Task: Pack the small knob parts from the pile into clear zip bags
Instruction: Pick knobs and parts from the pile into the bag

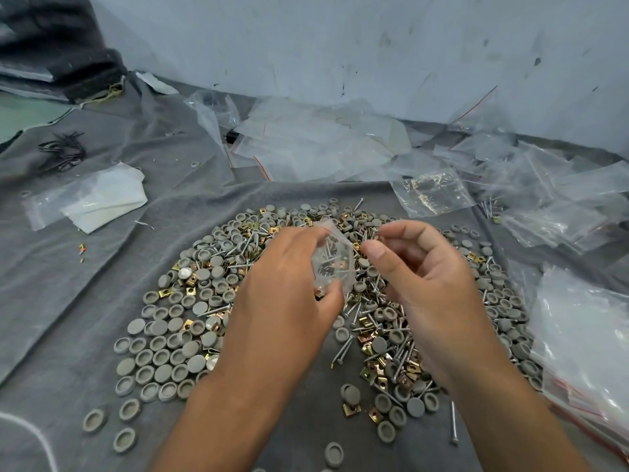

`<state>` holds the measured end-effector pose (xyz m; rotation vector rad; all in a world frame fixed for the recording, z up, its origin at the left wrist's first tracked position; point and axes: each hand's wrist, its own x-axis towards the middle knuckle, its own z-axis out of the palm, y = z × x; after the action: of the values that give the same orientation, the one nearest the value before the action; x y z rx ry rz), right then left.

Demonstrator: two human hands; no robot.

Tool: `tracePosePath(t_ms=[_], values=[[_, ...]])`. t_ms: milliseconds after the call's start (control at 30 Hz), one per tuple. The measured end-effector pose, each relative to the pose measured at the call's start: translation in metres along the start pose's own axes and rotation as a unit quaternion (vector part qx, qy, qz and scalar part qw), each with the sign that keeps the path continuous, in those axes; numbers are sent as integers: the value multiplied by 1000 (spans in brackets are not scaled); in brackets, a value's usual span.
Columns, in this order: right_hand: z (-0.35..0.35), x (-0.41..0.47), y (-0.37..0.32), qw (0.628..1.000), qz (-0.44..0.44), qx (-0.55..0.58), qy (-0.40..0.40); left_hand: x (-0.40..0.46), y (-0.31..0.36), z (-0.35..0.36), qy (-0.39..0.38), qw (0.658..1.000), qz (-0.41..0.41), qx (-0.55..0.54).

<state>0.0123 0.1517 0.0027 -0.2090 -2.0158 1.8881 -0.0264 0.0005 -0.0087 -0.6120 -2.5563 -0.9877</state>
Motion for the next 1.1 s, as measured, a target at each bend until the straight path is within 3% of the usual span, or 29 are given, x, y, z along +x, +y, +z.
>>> tracePosePath(t_ms=[67, 133, 200, 267, 333, 400, 500, 567, 733, 867, 933, 1100], values=[[2, -6, -4, 985, -131, -116, 1, -1, 2, 0, 1, 1000, 1, -5], [6, -10, -5, 936, -238, -260, 12, -1, 3, 0, -2, 1000, 2, -12], [13, -11, -4, 891, -292, -348, 13, -2, 4, 0, -2, 1000, 3, -14], [16, -11, -2, 886, -285, -364, 20, -1, 3, -1, 0, 1000, 4, -10], [13, -11, -4, 937, -216, -271, 44, -1, 3, -2, 0, 1000, 2, -3], [8, -9, -10, 990, -97, -73, 71, 0, 3, -4, -3, 1000, -2, 5], [-2, -3, -19, 982, -2, 163, 98, -1, 5, -5, -9, 1000, -5, 9], [-3, -3, -24, 973, -7, 219, 78, -1, 5, -4, -12, 1000, -2, 8], [24, -12, -21, 987, -158, -11, 5, -1, 5, -1, -5, 1000, -5, -2], [35, -13, -9, 935, -272, -227, -21, 0, 2, -2, 1, 999, -2, -33], [33, -13, -6, 918, -293, -267, -26, 0, 0, -1, 5, 1000, -3, -29], [12, -9, -6, 907, -303, -290, 45, 1, -1, -1, 4, 1000, -4, -2]])
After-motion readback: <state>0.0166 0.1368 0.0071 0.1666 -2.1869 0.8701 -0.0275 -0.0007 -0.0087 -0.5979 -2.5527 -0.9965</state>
